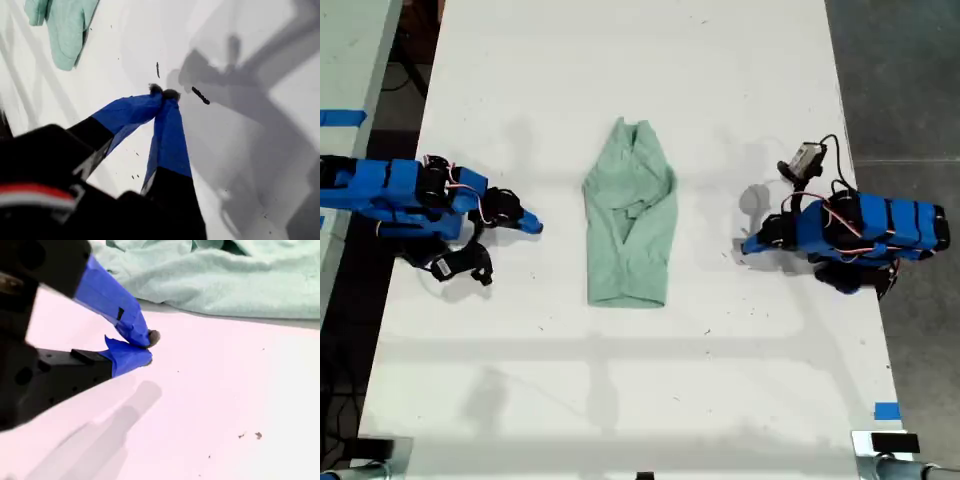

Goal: Fold t shirt

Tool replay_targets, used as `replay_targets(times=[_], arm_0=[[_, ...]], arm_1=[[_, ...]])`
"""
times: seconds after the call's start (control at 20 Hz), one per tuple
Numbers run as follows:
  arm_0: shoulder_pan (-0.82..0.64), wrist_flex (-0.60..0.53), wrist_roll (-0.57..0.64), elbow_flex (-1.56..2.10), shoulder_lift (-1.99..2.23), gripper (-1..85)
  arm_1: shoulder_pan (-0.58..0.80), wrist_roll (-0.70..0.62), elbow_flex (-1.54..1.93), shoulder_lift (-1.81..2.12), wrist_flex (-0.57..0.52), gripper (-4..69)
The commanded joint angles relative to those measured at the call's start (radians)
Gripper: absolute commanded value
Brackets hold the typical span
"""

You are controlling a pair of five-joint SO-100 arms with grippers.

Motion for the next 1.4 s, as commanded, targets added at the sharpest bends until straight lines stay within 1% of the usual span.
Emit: replay_targets(times=[0.0,0.05,0.45,0.75,0.95,1.05,1.35], arm_0=[[-0.02,0.133,0.02,0.051,0.362,-0.1],[-0.018,0.112,0.034,0.055,0.362,-0.1],[-0.057,0.146,0.029,0.06,0.377,-0.1],[-0.074,0.149,0.028,0.063,0.377,-0.1],[-0.071,0.149,0.028,0.063,0.377,-0.1],[-0.061,0.144,0.046,0.061,0.377,-0.1],[-0.057,0.146,0.04,0.061,0.377,-0.1]], arm_1=[[0.011,0.017,0.049,0.014,0.003,-0.2],[0.012,0.018,0.051,0.015,0.002,-0.2],[0.023,0.025,0.051,0.015,0.002,-0.2],[0.028,0.026,0.051,0.015,0.002,-0.2],[0.021,0.028,0.051,0.015,0.002,-0.2],[0.005,0.018,0.051,0.015,0.002,-0.2],[0.003,0.012,0.051,0.015,0.002,-0.2]])
